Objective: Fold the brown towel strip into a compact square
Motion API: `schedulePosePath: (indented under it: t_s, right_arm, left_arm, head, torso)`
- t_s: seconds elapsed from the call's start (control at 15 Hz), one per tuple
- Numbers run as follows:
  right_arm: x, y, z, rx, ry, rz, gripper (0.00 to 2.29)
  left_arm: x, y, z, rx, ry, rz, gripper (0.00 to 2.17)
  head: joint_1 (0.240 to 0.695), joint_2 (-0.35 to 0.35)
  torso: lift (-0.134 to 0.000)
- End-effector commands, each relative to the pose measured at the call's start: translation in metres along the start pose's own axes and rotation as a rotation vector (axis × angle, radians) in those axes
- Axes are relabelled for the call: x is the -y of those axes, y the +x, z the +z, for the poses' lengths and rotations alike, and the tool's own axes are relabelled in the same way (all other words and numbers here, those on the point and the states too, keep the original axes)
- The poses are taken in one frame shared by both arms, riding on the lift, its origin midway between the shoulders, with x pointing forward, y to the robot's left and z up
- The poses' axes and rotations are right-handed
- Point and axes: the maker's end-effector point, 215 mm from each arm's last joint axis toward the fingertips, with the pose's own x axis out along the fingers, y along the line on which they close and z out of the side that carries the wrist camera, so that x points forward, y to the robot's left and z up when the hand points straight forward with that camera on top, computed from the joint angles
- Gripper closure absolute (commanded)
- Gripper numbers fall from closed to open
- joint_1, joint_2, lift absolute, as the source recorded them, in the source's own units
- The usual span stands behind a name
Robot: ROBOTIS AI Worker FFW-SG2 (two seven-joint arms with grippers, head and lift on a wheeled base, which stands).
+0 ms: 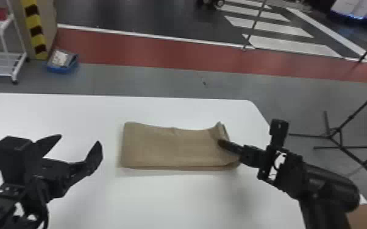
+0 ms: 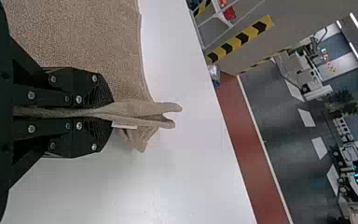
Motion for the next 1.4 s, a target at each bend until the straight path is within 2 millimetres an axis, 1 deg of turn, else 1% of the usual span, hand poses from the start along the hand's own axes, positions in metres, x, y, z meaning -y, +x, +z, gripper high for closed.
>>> schedulePosePath:
  t_s: [0.0, 0.07, 0.13, 0.2, 0.27, 0.33, 0.4, 0.47, 0.53, 0.6, 0.67, 0.73, 0.87, 0.93, 1.07, 1.13, 1.2, 1.27, 1.33]
  right_arm:
    - [-0.042, 0.014, -0.01, -0.022, -0.009, 0.066, 1.49]
    - [-0.066, 0.022, -0.012, -0.022, -0.02, 0.101, 1.49]
    - [-0.082, 0.026, -0.012, -0.022, -0.034, 0.122, 1.49]
    - [-0.096, 0.031, -0.019, -0.037, -0.035, 0.142, 1.49]
    - [-0.106, 0.033, -0.021, -0.044, -0.037, 0.152, 1.49]
    - [-0.11, 0.03, -0.014, -0.032, -0.051, 0.152, 1.49]
    - [-0.11, 0.025, -0.006, -0.014, -0.062, 0.147, 1.49]
    - [-0.106, 0.019, -0.007, -0.006, -0.062, 0.134, 1.49]
    - [-0.104, 0.012, -0.003, 0.0, -0.054, 0.129, 1.49]
    - [-0.108, 0.006, 0.0, 0.001, -0.047, 0.134, 1.48]
    - [-0.117, 0.0, 0.004, 0.0, -0.051, 0.145, 1.48]
    - [-0.128, -0.006, 0.009, 0.0, -0.059, 0.157, 1.48]
    - [-0.153, -0.009, 0.013, 0.006, -0.07, 0.187, 1.48]
    - [-0.165, -0.006, 0.012, 0.006, -0.078, 0.195, 1.48]
    - [-0.191, 0.003, 0.008, -0.005, -0.097, 0.218, 1.48]
    - [-0.203, 0.006, 0.007, -0.006, -0.102, 0.235, 1.48]
    - [-0.216, 0.007, 0.008, -0.006, -0.098, 0.25, 1.48]
    - [-0.231, 0.01, 0.008, -0.007, -0.104, 0.266, 1.46]
    - [-0.244, 0.012, 0.011, -0.004, -0.102, 0.278, 1.45]
  left_arm:
    - [-0.001, 0.001, -0.001, -0.002, 0.0, 0.002, 0.04]
    - [-0.002, 0.001, -0.003, -0.005, 0.0, 0.004, 0.04]
    - [-0.005, 0.001, -0.003, -0.003, 0.0, 0.009, 0.04]
    - [-0.006, 0.002, 0.0, 0.007, 0.003, 0.012, 0.04]
    - [-0.008, 0.002, -0.001, 0.008, 0.003, 0.015, 0.04]
    - [-0.008, 0.002, -0.003, 0.005, 0.002, 0.013, 0.11]
    - [-0.005, 0.003, -0.007, 0.005, 0.002, 0.002, 0.23]
    - [-0.003, 0.004, -0.012, -0.001, 0.004, -0.009, 0.36]
    - [0.0, 0.005, -0.011, 0.014, 0.007, -0.03, 0.68]
    - [0.001, 0.007, -0.008, 0.048, 0.005, -0.05, 1.49]
    - [0.003, 0.015, -0.012, 0.034, 0.002, -0.075, 2.01]
    - [0.008, 0.022, -0.021, 0.01, -0.003, -0.111, 2.06]
    - [0.018, 0.029, -0.04, -0.022, -0.046, -0.185, 2.07]
    - [0.022, 0.031, -0.045, -0.033, -0.063, -0.214, 2.13]
    - [0.029, 0.03, -0.058, -0.064, -0.067, -0.25, 2.13]
    - [0.029, 0.03, -0.058, -0.066, -0.056, -0.253, 2.13]
    - [0.026, 0.03, -0.077, -0.126, -0.07, -0.253, 2.13]
    - [0.023, 0.03, -0.088, -0.163, -0.075, -0.251, 2.13]
    - [0.021, 0.031, -0.091, -0.173, -0.066, -0.249, 2.13]
  head:
    - [0.695, -0.279]
    - [0.695, -0.251]
    - [0.695, -0.232]
    - [0.695, -0.211]
    - [0.695, -0.194]
    - [0.695, -0.177]
    - [0.695, -0.165]
    - [0.695, -0.152]
    - [0.695, -0.153]
    - [0.695, -0.158]
    - [0.695, -0.167]
    - [0.695, -0.172]
    - [0.695, -0.176]
    - [0.695, -0.175]
    - [0.695, -0.168]
    - [0.695, -0.161]
    - [0.695, -0.154]
    - [0.695, -0.131]
    - [0.695, -0.12]
  torso:
    - [-0.116]
    - [-0.116]
    - [-0.116]
    - [-0.116]
    - [-0.116]
    - [-0.116]
    - [-0.116]
    - [-0.116]
    - [-0.116]
    - [-0.116]
    - [-0.116]
    - [-0.116]
    - [-0.116]
    - [-0.116]
    - [-0.116]
    - [-0.116]
    - [-0.116]
    - [-0.116]
    - [-0.116]
